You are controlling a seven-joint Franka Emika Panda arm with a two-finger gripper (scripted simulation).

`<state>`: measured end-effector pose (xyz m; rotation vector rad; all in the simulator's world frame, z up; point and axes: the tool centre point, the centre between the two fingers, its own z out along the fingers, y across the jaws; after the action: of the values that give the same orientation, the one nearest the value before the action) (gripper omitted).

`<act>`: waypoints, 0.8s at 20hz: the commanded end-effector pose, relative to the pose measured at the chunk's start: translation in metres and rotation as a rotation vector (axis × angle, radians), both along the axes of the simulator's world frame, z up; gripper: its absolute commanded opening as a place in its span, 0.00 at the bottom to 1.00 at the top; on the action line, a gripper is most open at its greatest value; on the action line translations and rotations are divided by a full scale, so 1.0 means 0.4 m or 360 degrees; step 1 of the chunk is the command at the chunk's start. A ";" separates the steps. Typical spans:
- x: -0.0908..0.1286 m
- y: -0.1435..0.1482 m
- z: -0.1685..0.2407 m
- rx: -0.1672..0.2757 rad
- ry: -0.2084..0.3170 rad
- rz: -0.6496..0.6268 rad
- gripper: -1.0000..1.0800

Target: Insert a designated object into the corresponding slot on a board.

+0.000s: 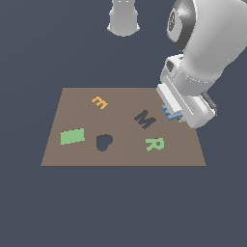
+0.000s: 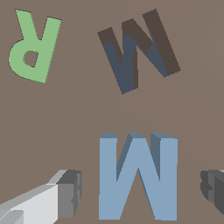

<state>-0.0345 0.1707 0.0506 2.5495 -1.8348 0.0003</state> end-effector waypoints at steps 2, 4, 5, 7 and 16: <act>0.004 0.005 -0.003 0.0001 0.0000 -0.0026 0.96; 0.004 0.004 -0.003 0.0001 0.0000 -0.0027 0.96; 0.004 0.004 -0.003 0.0001 0.0000 -0.0024 0.96; 0.004 0.002 -0.002 0.0001 0.0000 -0.0018 0.96; 0.003 0.001 -0.043 0.0001 0.0000 -0.0018 0.96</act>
<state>-0.0328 0.1716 0.0384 2.5401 -1.8497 0.0005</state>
